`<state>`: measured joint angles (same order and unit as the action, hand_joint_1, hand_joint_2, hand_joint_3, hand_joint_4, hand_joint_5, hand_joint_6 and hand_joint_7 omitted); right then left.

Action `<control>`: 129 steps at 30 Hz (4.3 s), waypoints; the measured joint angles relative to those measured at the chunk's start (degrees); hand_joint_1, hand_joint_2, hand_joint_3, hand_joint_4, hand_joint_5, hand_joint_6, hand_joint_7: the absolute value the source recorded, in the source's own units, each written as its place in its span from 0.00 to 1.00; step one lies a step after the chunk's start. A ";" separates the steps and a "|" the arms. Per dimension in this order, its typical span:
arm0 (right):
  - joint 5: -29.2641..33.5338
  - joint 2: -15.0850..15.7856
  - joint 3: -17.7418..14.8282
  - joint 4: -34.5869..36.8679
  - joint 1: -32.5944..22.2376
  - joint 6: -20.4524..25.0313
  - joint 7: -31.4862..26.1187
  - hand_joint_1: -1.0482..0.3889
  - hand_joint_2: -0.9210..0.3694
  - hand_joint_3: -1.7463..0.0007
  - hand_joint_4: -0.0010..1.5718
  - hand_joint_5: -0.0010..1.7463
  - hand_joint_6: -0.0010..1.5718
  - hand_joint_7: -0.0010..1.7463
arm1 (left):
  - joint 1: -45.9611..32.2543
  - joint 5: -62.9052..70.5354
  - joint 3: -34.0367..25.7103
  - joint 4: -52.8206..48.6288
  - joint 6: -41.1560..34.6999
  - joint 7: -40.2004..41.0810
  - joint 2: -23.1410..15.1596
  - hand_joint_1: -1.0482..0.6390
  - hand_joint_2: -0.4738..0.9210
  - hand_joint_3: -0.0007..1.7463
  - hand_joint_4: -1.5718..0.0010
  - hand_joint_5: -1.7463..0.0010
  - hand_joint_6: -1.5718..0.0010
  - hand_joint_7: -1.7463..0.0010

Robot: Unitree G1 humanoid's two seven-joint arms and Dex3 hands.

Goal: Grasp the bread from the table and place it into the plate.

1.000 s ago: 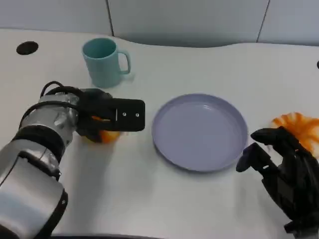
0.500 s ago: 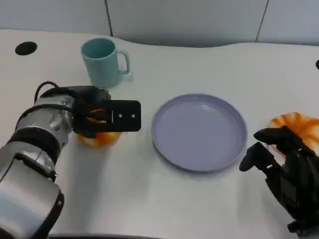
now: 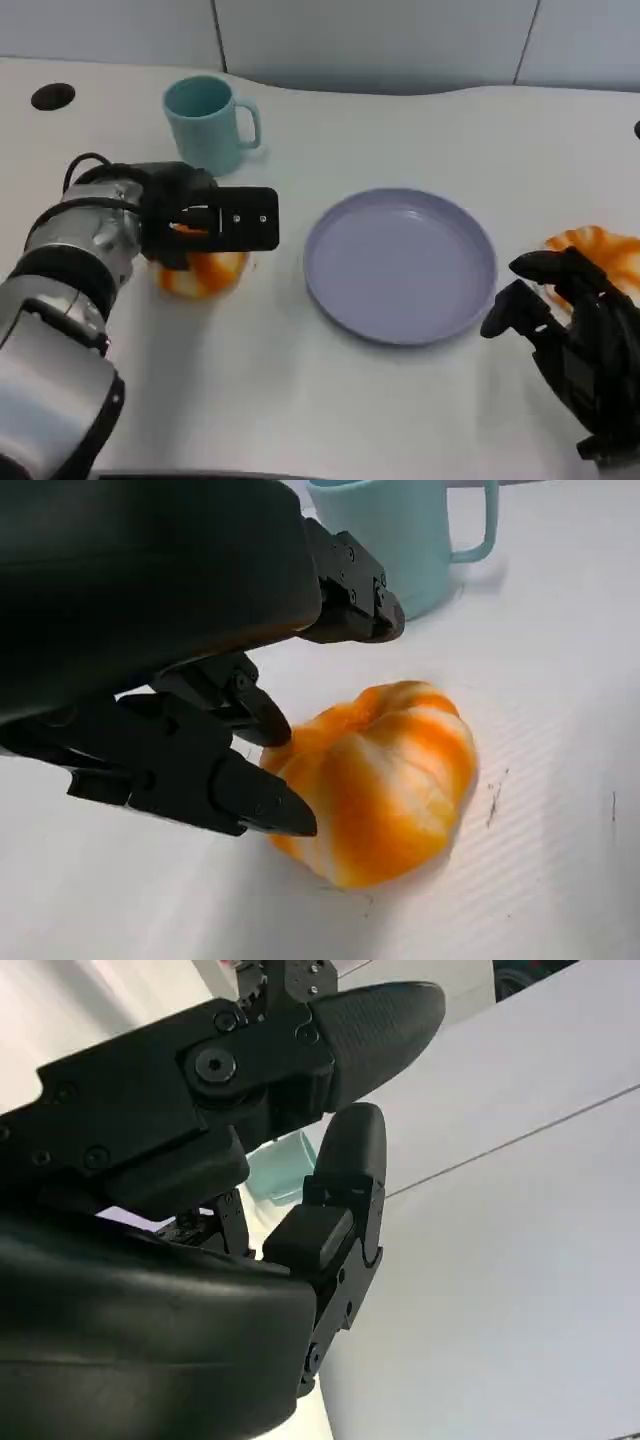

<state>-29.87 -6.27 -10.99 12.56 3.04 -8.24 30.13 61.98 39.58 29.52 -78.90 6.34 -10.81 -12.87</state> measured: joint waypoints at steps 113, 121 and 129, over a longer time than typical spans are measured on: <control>0.02 0.05 -0.01 0.16 0.43 -0.09 -0.64 0.33 0.00 0.92 0.39 0.97 0.51 0.48 | 1.92 5.40 6.00 -0.39 -4.31 -9.43 1.15 0.39 0.96 0.01 0.61 0.94 0.63 0.99; 0.16 0.02 0.11 0.08 0.31 -0.09 -0.69 0.33 0.00 0.92 0.39 0.97 0.51 0.48 | 0.48 6.71 7.41 -0.39 -3.90 -2.26 1.14 0.42 1.00 0.00 0.67 0.61 0.71 1.00; 0.11 -0.03 0.14 -0.24 0.14 -0.09 -0.69 0.33 0.00 0.92 0.39 0.97 0.52 0.48 | -0.57 8.04 8.98 -0.43 -2.87 2.33 0.87 0.28 1.00 0.08 0.59 0.88 0.64 0.99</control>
<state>-29.76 -6.30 -10.85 12.31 3.18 -8.33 29.43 61.41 47.62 38.50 -79.33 3.47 -8.48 -12.00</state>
